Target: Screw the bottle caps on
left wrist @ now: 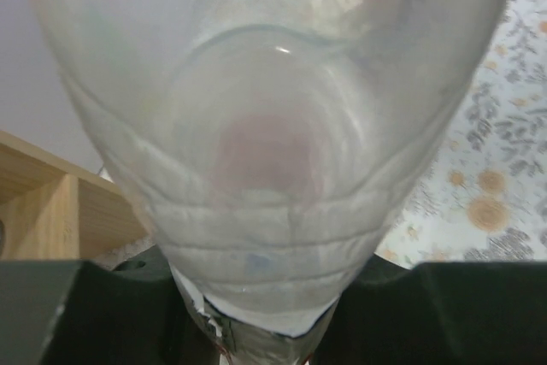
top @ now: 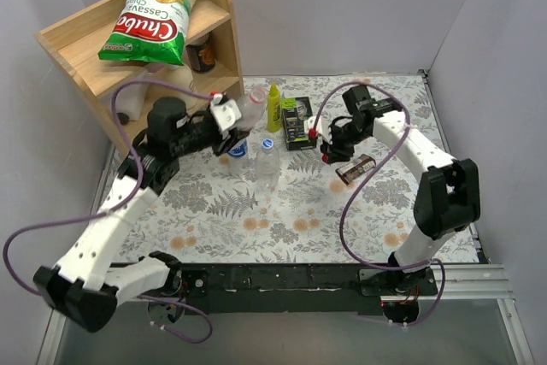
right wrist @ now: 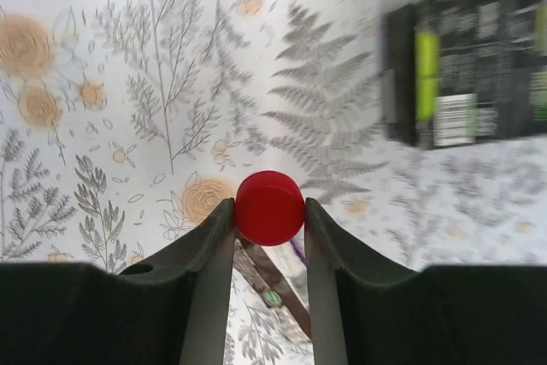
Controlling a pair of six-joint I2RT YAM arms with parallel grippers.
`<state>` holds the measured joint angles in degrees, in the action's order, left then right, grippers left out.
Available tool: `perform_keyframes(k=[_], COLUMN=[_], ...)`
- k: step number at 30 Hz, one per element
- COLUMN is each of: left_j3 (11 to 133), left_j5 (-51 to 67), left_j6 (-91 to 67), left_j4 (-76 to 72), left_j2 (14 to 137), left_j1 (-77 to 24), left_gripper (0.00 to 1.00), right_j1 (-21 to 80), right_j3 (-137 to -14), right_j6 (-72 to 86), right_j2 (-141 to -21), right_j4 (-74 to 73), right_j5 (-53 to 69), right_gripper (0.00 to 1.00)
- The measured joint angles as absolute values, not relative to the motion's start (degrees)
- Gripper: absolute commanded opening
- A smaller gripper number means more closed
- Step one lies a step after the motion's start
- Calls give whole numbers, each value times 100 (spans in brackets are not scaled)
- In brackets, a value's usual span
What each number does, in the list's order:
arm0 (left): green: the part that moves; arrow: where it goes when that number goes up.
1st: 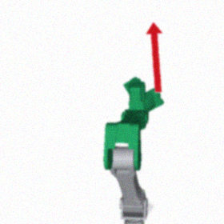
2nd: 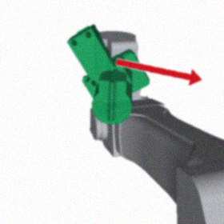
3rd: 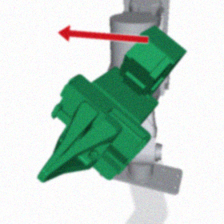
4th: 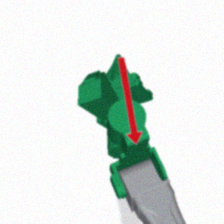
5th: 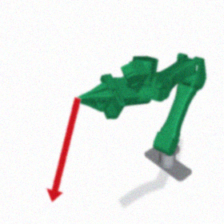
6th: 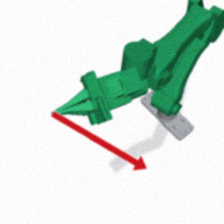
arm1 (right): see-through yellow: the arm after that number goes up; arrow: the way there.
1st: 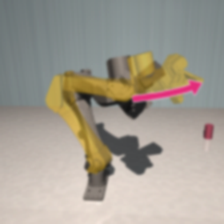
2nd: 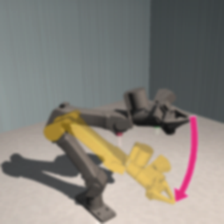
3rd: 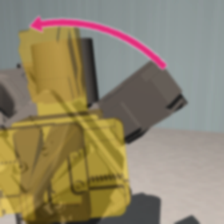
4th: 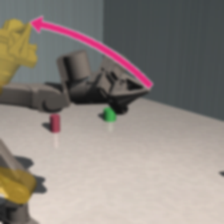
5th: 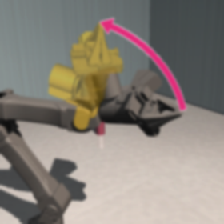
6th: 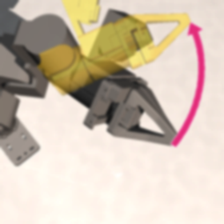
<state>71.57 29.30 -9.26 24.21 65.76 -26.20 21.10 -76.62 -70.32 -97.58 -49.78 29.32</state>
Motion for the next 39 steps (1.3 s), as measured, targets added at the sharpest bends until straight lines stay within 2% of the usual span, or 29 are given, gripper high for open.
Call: perform_keyframes(k=[7, 13, 21, 31, 39], left_j3=[5054, 3437, 2198, 1824, 1739], left_j5=[3793, 4440, 4630, 4764, 4757], left_j6=[-1057, -873, -390, -436, -589], left_j4=[2552, 2630, 2185, 1328, 1188], left_j2=[4425, 3647, 3830, 3927, 3763], left_j1=[-2611, -2611, -2622, -2700, -2823], left_gripper=[0, 0, 0, 0, 0], right_j1=[2154, 2954, 4995, 5916, 6145], right_j3=[-9887, -10847, -10731, -10634, -10641], right_j6=[-5999, -5507, -5446, -5935, -6086], right_j2=[-9045, -8591, -8536, -9048, -9129], right_j4=[-5920, -6582, -6757, -6705, -6591], right_j5=[3420, 3607, 3481, 3011, 2932], right_gripper=[15, 15, 14, 14, 14])
